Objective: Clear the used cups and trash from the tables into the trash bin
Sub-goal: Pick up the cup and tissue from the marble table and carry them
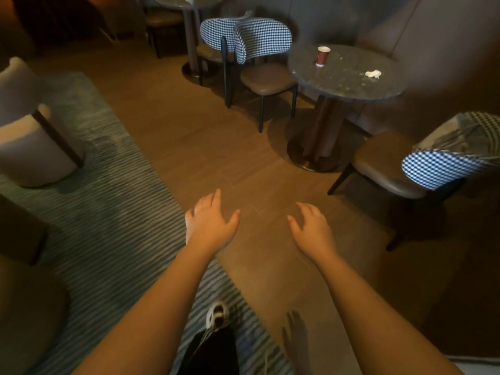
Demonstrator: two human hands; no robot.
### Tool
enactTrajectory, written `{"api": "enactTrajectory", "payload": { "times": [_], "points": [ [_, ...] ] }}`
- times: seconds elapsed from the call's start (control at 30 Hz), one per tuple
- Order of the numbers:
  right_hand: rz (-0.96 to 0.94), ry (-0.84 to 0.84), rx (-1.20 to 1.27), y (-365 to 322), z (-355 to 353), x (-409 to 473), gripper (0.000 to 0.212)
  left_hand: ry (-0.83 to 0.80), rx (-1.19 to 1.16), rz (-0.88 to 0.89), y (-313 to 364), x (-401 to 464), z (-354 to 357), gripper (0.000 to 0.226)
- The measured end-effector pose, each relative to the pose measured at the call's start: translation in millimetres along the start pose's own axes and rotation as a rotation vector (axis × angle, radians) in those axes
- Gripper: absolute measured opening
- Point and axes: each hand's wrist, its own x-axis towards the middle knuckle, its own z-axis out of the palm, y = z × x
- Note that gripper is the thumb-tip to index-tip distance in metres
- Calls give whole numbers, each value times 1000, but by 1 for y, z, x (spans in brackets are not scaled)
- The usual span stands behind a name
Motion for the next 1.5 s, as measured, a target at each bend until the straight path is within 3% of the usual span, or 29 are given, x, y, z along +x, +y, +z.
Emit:
{"api": "enactTrajectory", "payload": {
  "times": [0.47, 0.8, 1.1, 1.5],
  "points": [
    [151, 101, -1, -54, 25, 334, 51, -30, 31, 162, -7, 356, -2, 78],
    [275, 195, -7, -54, 4, 478, 51, -119, -34, 273, 46, 520, -9, 76],
    [324, 273, 38, -3, -31, 624, 48, -108, -46, 375, 140, 670, 16, 74],
    [409, 315, 134, 94, -125, 831, 47, -116, -65, 531, 337, 875, 44, 73]
  ]
}}
